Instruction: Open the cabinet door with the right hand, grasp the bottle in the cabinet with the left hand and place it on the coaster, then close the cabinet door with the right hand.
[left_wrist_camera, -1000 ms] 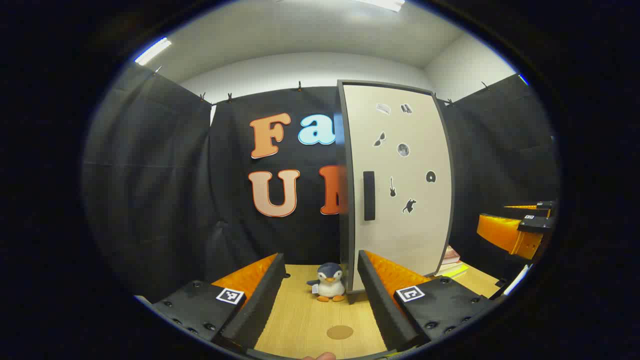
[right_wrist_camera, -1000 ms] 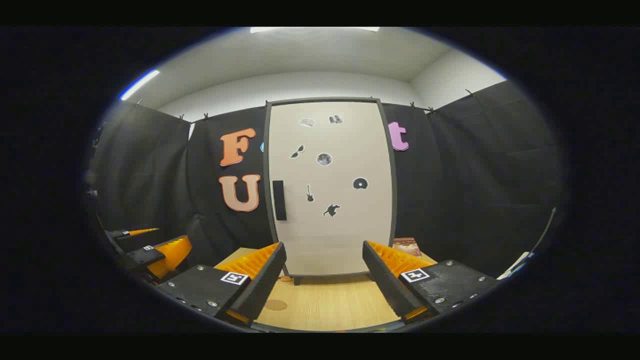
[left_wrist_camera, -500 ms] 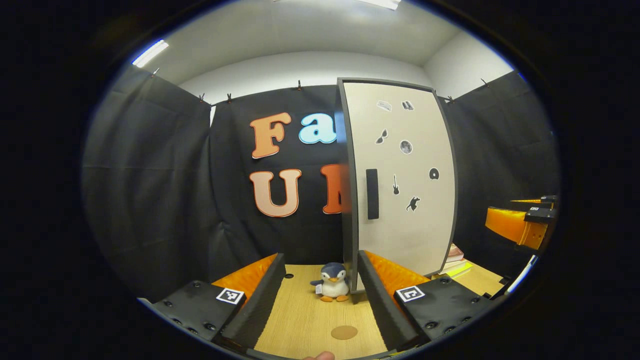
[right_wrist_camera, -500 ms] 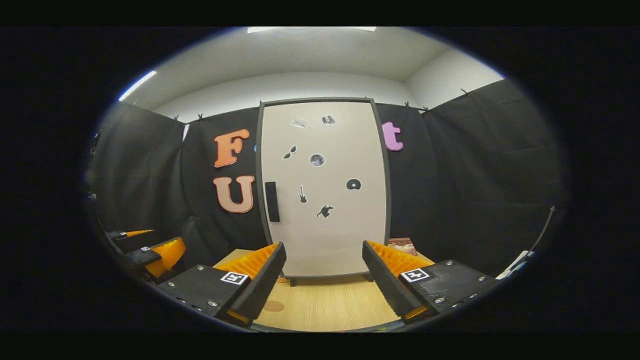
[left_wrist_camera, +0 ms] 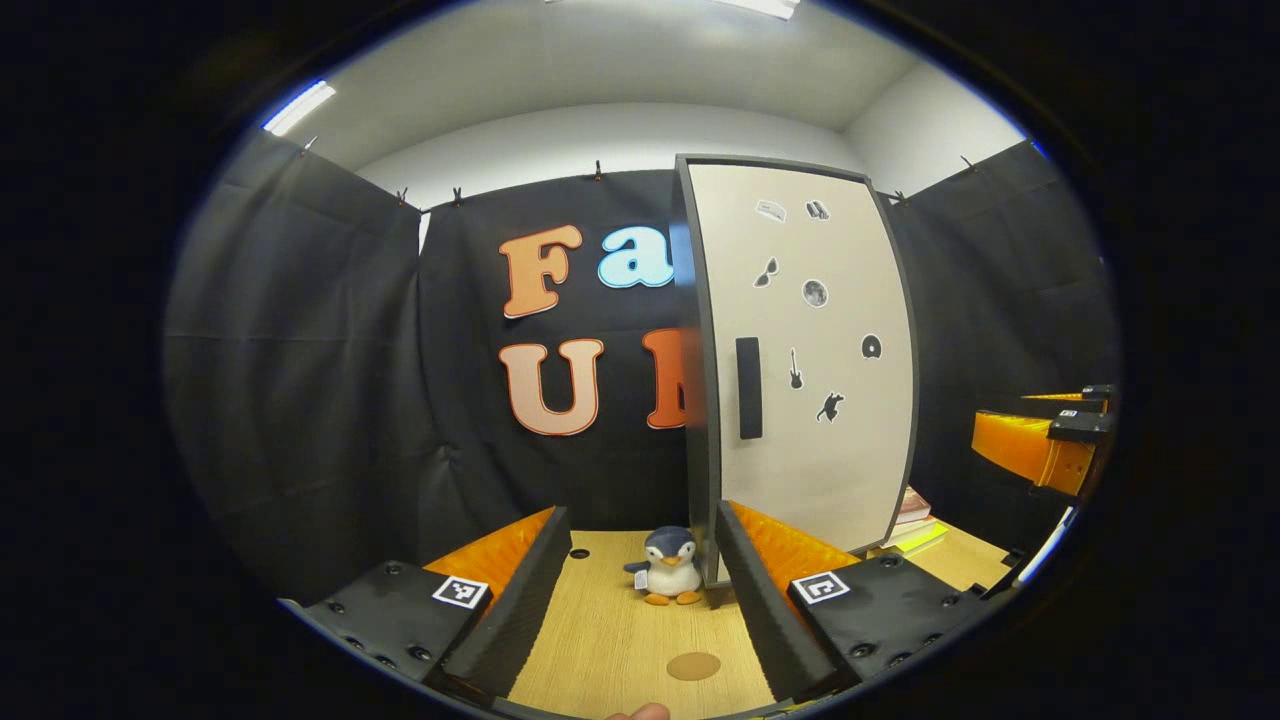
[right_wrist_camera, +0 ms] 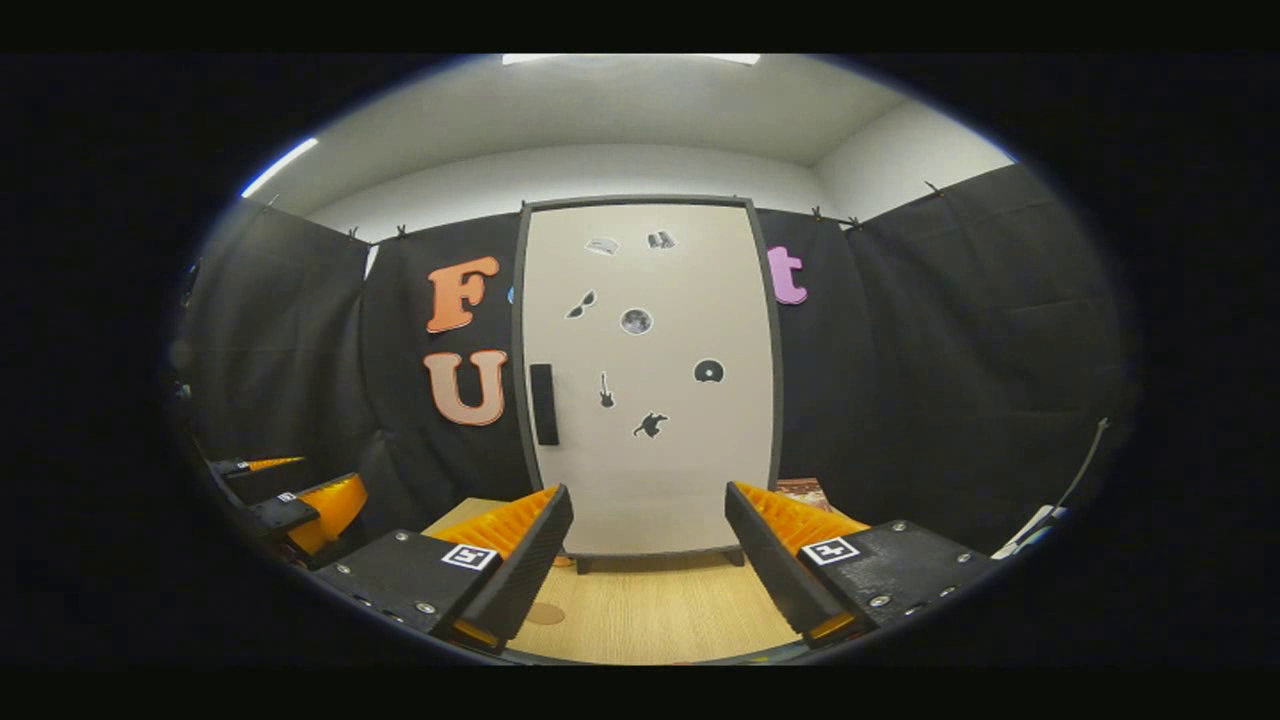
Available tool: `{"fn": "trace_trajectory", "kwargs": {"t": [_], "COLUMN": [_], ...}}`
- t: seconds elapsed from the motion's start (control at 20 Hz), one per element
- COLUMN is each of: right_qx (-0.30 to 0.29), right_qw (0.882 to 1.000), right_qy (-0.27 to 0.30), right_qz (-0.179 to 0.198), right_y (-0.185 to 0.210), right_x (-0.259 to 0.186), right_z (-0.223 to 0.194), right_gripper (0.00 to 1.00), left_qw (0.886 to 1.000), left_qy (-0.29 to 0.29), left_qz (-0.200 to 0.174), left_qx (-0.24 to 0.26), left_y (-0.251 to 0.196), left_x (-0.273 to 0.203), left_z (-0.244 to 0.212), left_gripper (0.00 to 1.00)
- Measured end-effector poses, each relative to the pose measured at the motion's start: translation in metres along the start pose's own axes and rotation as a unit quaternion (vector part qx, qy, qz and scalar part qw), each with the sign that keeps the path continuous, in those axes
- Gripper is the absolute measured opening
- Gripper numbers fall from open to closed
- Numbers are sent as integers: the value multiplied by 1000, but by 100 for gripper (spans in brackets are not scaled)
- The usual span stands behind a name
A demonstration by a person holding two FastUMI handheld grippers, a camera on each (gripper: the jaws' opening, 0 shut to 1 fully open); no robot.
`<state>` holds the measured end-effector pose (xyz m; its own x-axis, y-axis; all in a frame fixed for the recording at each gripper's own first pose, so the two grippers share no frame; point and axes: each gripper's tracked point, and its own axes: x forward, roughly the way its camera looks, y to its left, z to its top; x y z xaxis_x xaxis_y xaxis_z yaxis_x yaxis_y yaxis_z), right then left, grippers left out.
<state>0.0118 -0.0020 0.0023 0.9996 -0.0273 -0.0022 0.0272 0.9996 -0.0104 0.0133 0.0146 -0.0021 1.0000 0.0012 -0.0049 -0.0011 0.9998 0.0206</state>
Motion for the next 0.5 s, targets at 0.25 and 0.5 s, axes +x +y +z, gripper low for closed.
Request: {"fn": "trace_trajectory", "kwargs": {"t": [0.25, 0.5], "right_qx": [-2, -1], "right_qw": [1000, 999], "right_qy": [5, 2], "right_qz": [10, 34], "right_y": [13, 48], "right_x": [16, 50], "right_z": [-3, 2], "right_gripper": [95, 95], "left_qw": [1000, 1000], "left_qy": [1, 6], "left_qz": [5, 9], "left_qx": [0, -1], "left_y": [11, 27], "left_x": [4, 8], "left_z": [-3, -6], "left_gripper": [94, 94]}}
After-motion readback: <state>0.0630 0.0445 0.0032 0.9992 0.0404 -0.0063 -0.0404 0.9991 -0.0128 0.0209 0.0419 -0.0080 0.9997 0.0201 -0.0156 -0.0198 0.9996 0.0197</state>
